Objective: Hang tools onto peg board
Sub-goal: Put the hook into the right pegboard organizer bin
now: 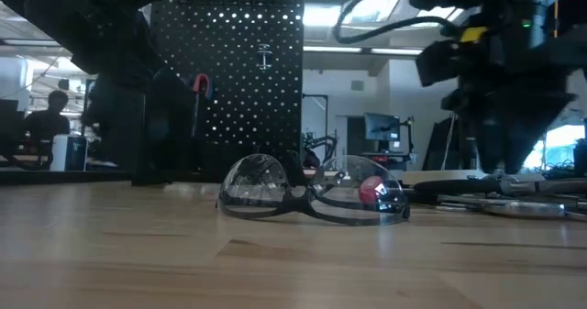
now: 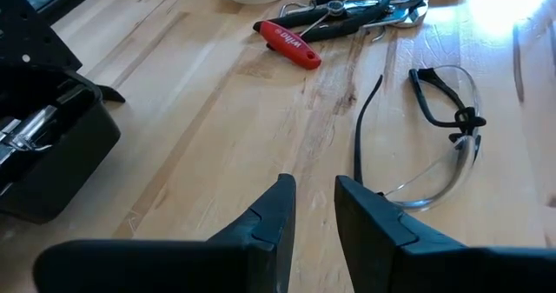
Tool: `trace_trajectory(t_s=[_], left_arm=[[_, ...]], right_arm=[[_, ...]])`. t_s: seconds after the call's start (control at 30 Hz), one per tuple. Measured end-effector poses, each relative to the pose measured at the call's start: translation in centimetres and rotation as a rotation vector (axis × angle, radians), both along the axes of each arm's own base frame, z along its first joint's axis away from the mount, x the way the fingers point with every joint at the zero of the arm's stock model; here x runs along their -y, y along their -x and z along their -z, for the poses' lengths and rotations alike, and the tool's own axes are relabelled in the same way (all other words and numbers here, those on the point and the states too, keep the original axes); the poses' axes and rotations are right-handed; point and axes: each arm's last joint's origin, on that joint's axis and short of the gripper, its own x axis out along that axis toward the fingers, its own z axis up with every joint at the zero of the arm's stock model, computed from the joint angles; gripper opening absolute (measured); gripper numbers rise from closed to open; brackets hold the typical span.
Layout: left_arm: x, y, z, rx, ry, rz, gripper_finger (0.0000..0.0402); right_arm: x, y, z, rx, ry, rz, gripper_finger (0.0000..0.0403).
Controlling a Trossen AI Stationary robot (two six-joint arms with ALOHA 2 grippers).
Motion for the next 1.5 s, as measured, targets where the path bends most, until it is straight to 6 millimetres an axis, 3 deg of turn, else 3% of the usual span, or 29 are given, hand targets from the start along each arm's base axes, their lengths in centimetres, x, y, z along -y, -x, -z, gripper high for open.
trace_trajectory(t_s=[0.2,0.5,0.63,0.87,1.07,1.2,1.33,1.5], left_arm=[[0.0,0.0,0.0,0.000,0.000,-0.001,0.0072],[0.0,0.0,0.0,0.003,0.006,-0.005,0.0072],[0.0,0.0,0.0,0.003,0.005,-0.005,0.0072],[0.0,0.0,0.0,0.004,0.004,-0.008,0.0072],[0.0,0.0,0.0,0.004,0.004,-0.008,0.0072],[0.0,0.0,0.0,0.004,0.004,-0.008,0.0072],[0.0,0.0,0.0,0.005,0.005,-0.008,0.0072],[0.0,0.0,0.0,0.009,0.009,-0.009,0.0072]], right_arm=[[-0.3,0.0,0.1,0.038,0.061,-0.030,0.0170],[0.0,0.7,2.2,0.063,0.071,-0.013,0.0164],[0.0,0.7,2.2,0.065,0.068,-0.012,0.0123],[0.1,0.8,2.1,0.052,0.082,-0.013,0.0019],[-0.3,-0.3,-0.2,0.055,0.088,-0.060,0.0020],[-0.6,-1.8,-2.0,0.158,0.118,-0.114,0.0007],[-0.5,-3.8,-2.8,0.374,0.185,-0.157,0.0011],[1.4,-6.5,-3.7,0.682,0.249,-0.135,0.0008]])
